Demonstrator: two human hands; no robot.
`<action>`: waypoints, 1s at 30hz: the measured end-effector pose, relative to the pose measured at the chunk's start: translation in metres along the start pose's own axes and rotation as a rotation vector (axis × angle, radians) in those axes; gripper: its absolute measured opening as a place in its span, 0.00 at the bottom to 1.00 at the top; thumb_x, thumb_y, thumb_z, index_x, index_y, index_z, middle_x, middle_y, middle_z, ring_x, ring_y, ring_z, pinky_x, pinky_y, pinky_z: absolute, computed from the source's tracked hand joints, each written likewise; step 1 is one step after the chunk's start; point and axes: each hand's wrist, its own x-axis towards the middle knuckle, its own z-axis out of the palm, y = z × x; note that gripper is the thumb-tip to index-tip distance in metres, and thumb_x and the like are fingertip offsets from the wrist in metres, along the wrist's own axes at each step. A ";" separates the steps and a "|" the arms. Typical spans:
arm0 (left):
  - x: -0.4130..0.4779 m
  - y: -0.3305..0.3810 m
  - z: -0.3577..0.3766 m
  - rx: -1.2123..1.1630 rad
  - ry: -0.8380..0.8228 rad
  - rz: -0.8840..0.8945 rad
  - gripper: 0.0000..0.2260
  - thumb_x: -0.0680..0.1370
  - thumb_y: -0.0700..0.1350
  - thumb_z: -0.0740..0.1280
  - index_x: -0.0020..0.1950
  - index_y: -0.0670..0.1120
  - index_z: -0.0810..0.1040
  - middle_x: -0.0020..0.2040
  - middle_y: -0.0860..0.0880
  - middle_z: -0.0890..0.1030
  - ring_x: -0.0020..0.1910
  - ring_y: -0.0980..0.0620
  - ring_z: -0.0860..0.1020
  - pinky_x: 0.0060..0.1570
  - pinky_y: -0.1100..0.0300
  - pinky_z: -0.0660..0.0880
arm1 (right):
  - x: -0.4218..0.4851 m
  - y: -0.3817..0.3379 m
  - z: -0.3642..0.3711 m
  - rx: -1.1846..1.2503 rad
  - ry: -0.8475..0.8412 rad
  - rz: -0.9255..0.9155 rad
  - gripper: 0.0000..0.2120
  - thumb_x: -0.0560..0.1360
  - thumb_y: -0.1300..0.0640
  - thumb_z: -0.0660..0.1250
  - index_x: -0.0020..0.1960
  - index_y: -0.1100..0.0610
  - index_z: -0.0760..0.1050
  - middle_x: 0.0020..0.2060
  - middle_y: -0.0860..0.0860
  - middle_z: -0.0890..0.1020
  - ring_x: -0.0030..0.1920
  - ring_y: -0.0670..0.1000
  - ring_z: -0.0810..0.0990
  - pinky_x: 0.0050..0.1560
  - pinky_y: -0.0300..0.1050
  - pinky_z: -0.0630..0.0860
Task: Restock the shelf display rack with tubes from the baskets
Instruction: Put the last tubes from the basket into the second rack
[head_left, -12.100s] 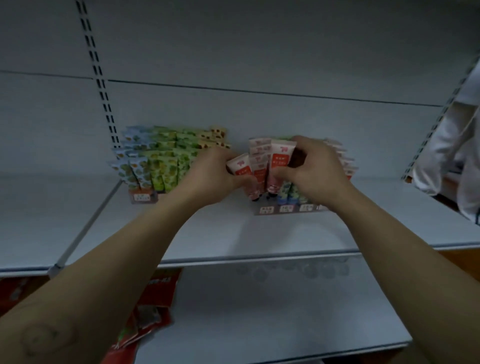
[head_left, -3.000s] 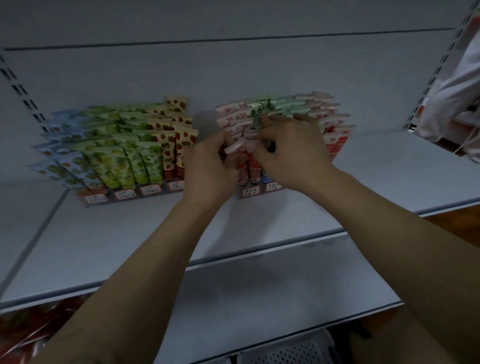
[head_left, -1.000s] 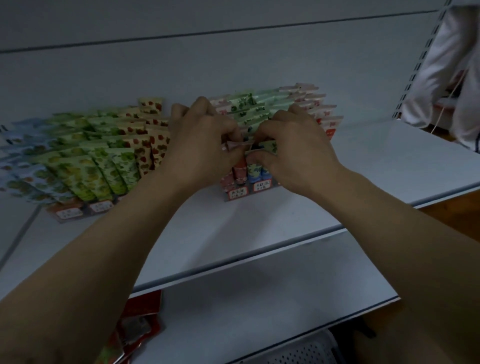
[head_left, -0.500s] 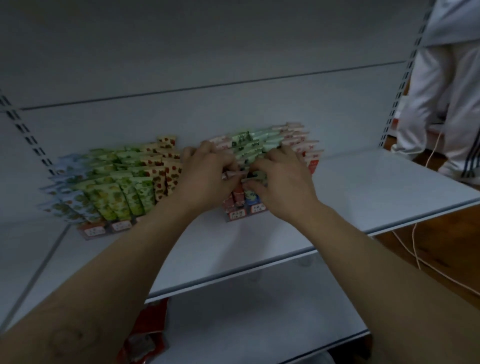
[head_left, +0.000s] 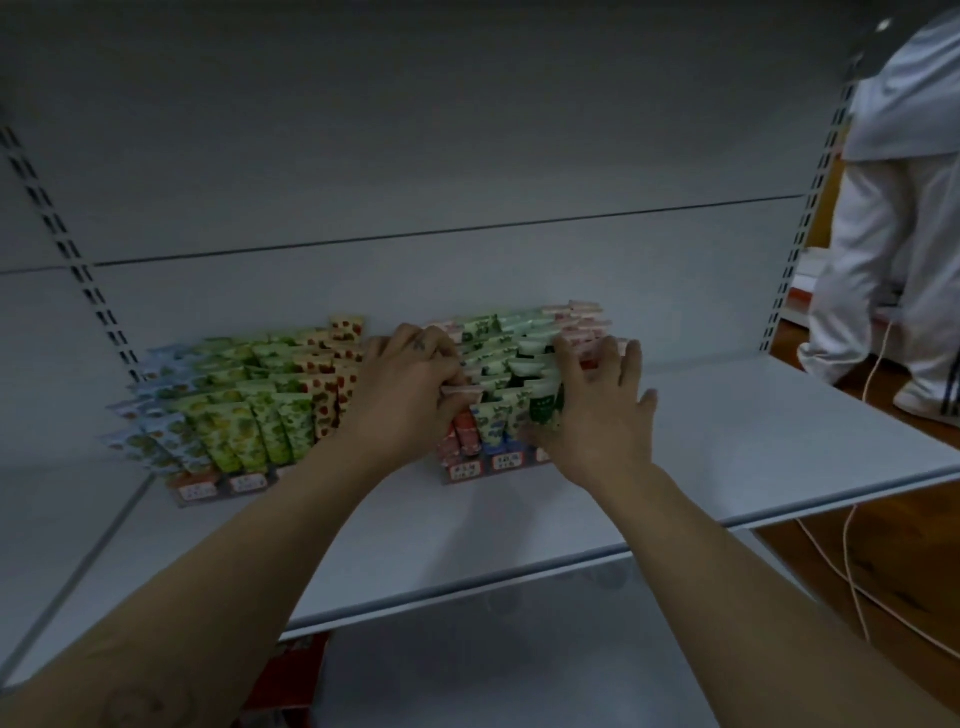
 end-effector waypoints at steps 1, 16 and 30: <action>0.001 -0.002 0.000 0.020 -0.002 -0.001 0.09 0.73 0.52 0.71 0.42 0.47 0.82 0.52 0.49 0.79 0.55 0.43 0.72 0.52 0.49 0.64 | 0.001 -0.001 0.001 0.008 0.029 -0.007 0.46 0.69 0.31 0.65 0.77 0.46 0.47 0.75 0.61 0.51 0.75 0.64 0.44 0.69 0.66 0.58; 0.017 -0.020 0.004 0.196 -0.094 -0.026 0.11 0.76 0.54 0.64 0.52 0.50 0.80 0.55 0.51 0.78 0.58 0.47 0.70 0.59 0.49 0.61 | 0.026 -0.013 0.027 0.147 0.206 -0.054 0.42 0.64 0.37 0.74 0.72 0.51 0.64 0.69 0.65 0.64 0.73 0.65 0.55 0.64 0.62 0.69; 0.020 -0.024 -0.001 0.257 -0.175 -0.066 0.12 0.77 0.56 0.63 0.53 0.51 0.80 0.56 0.52 0.77 0.59 0.48 0.70 0.59 0.51 0.60 | 0.036 -0.017 0.033 0.110 0.228 -0.078 0.43 0.61 0.35 0.74 0.70 0.51 0.67 0.64 0.63 0.70 0.68 0.64 0.64 0.59 0.60 0.70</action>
